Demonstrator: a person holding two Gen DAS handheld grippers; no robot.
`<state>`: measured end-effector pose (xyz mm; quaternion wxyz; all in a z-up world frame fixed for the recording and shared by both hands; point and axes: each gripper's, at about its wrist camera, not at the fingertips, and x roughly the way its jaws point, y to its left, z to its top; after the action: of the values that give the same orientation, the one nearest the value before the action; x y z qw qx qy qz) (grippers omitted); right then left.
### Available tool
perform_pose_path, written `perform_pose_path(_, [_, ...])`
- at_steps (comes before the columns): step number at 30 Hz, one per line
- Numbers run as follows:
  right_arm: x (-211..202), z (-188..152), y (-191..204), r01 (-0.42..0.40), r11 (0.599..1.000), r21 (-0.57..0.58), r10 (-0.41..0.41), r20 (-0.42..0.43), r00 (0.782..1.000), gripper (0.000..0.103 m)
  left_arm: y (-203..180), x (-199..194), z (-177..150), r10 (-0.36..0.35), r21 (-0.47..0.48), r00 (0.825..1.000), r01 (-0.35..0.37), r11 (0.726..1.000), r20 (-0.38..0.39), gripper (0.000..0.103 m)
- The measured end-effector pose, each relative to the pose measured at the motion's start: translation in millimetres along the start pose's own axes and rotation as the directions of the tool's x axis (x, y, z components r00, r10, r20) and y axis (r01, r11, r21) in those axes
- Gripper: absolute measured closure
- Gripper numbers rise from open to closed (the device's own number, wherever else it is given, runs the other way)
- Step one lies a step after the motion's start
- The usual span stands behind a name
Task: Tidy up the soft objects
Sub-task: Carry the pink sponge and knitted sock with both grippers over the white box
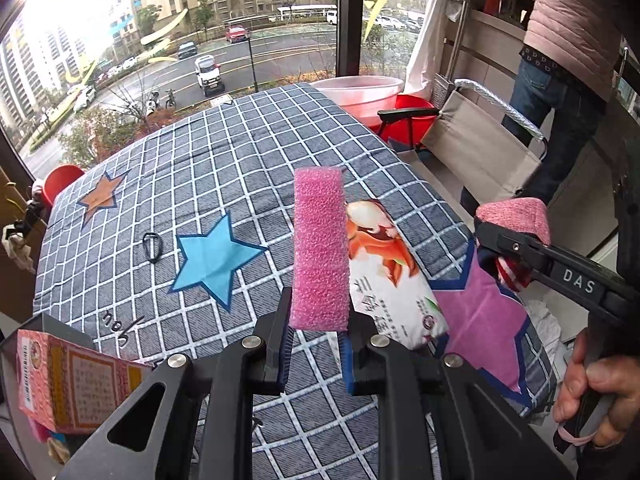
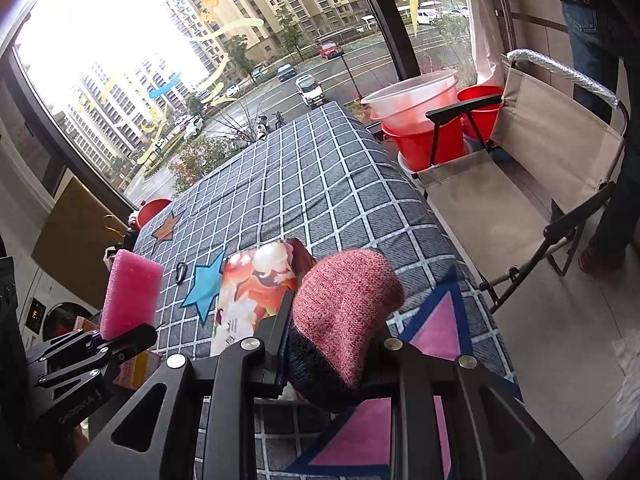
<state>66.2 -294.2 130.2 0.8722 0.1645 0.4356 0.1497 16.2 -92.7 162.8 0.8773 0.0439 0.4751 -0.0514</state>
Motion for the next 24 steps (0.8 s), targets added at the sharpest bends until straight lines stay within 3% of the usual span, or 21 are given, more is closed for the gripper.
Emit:
perform_pose_path(8, [32, 20, 50, -0.086, 0.995, -0.045, 0.084, -0.041, 0.996, 0.077, 52, 7, 4, 0.112, -0.08, 0.993, -0.114, 0.99, -0.029, 0.082])
perform_pose_path(14, [51, 29, 84, -0.109, 0.989, -0.099, 0.102, -0.076, 0.992, 0.077, 84, 1, 1, 0.163, -0.125, 0.986, -0.166, 0.978, -0.032, 0.082])
perform_pose_path(24, [52, 24, 141, -0.151, 0.967, -0.203, 0.137, -0.08, 0.987, 0.077, 128, -21, -5, 0.171, -0.191, 0.985, -0.171, 0.967, -0.014, 0.082])
